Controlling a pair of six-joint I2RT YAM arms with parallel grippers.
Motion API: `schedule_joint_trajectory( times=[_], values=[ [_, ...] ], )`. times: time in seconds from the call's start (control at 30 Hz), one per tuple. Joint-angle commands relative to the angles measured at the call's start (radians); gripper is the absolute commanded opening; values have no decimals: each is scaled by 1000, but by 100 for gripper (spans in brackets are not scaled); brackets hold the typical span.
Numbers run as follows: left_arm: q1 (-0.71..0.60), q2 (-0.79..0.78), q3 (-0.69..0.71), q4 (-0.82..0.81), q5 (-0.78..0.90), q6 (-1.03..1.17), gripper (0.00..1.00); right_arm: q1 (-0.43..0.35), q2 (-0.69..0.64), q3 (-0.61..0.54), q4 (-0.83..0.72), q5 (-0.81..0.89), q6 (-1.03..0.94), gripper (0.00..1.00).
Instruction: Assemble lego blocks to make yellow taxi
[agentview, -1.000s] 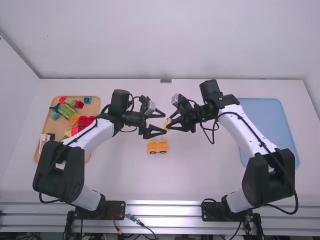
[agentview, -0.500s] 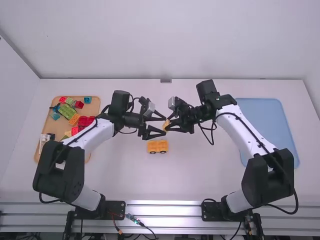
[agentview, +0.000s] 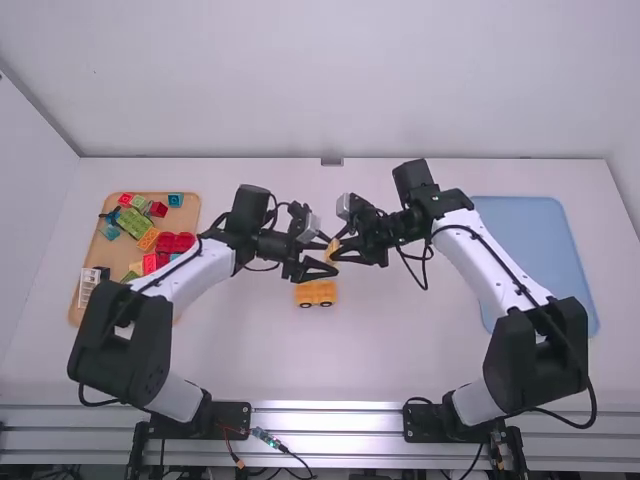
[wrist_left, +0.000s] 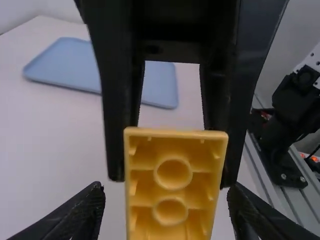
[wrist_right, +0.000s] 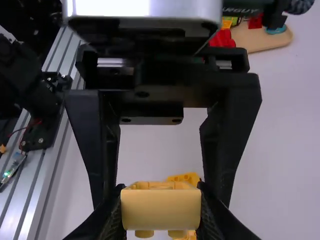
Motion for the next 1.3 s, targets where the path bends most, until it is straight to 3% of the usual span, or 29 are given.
schedule_joint_trajectory(
  times=[0.0,0.63,0.97,1.27],
  values=[
    [-4,6,18,7,5,23,63,-5,-26,35,-2,-8,5,9],
    [-4,6,18,14,-48,22,41,-5,-26,35,-20,26,4,9],
    [-4,6,18,11,-44,23,42,-5,-26,35,-27,47,2,9],
    [-5,6,18,11,-44,23,26,-3,-26,35,-27,47,2,9]
  ],
)
